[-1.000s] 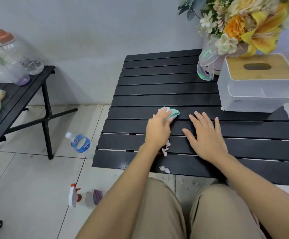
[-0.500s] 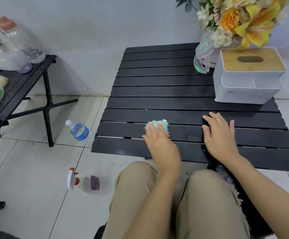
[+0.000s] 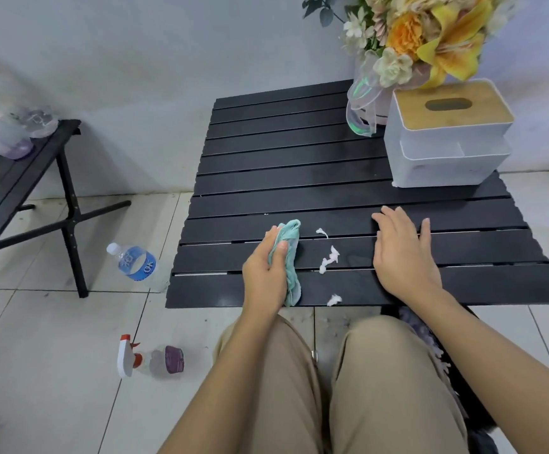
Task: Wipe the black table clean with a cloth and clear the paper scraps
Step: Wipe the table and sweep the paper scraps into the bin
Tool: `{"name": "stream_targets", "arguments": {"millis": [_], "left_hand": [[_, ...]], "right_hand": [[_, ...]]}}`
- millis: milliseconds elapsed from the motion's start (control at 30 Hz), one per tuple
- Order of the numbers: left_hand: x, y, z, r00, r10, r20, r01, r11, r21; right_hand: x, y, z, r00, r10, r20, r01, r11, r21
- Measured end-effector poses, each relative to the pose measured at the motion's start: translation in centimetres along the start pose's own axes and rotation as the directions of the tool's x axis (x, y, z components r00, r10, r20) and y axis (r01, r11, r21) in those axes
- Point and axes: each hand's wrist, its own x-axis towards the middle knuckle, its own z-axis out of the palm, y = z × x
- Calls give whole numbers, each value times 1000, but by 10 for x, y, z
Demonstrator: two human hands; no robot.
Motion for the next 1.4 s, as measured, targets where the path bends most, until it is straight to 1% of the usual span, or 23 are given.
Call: {"name": "stream_targets", "arguments": {"millis": [100,300,433,500,567,600,667,700,733,767,833,900,967,1033,1067,1133,1167,1200,1233,1267,1300,1333,1400], "left_hand": [[3,-4,1,999,33,-28,-32,999,19],[16,-1,-10,998,39,-42,-38,998,41],[17,4,-15,999,50,3,-50,997,52],[19,9,-23,999,35,5,-35,999,11],[27,15,-40,994,30,-108,-31,999,-11],[31,17,-49,983,28,-183,-26,1000,15],[34,17,-67,956,15,-294,15,995,101],[32,16,-73,949,8,-316,36,991,133],[29,14,-75,947,5,-320,47,987,152],[22,13,-74,949,15,-314,40,985,169],[5,6,-60,955,73,-289,-8,975,220],[-11,-5,-32,953,143,-268,-52,945,322],[-25,-15,4,954,178,-242,-52,890,453],[-31,-13,46,954,176,-244,-25,854,519],[-33,-9,65,958,184,-219,-36,838,545],[-41,4,94,965,242,-103,-139,802,581],[-43,10,102,971,241,-9,-195,807,557],[-42,18,101,974,214,70,-221,849,481],[-37,26,92,980,156,121,-190,914,360],[-27,31,75,984,82,157,-115,969,218],[-15,36,54,987,34,156,-50,994,99],[1,38,30,993,15,120,-21,998,51],[35,34,-17,1000,12,-5,-12,995,96]], "right_hand": [[1,-1,1,1000,5,17,-4,1000,-15],[6,-17,6,998,36,43,-34,998,-44],[6,-20,7,998,42,39,-40,997,-68],[6,-20,7,998,45,39,-42,996,-74],[7,-20,7,999,37,39,-35,998,-55],[7,-19,7,999,26,40,-25,999,-23],[7,-14,1,999,16,35,-19,995,102],[6,-8,-5,999,23,24,-26,986,165],[4,0,-10,1000,29,5,-30,981,190],[0,9,-16,999,37,-16,-33,985,172],[-9,30,-24,997,64,-35,-61,995,79],[-17,42,-24,995,96,-13,-96,995,-1],[-21,42,-19,996,90,-9,-90,994,-56],[-21,38,-17,996,92,-19,-94,992,-83],[-20,37,-17,995,94,-20,-96,991,-92],[-20,38,-16,996,85,-18,-87,990,-108],[-20,39,-16,996,86,-16,-87,990,-111],[-19,40,-17,996,86,-12,-87,990,-112],[-19,40,-17,996,85,-13,-86,990,-111],[-19,40,-17,996,84,-18,-86,990,-108],[-18,40,-16,996,85,-24,-88,991,-105],[-18,40,-16,996,88,-29,-91,990,-104],[-18,40,-14,994,97,-45,-101,989,-108]]}}
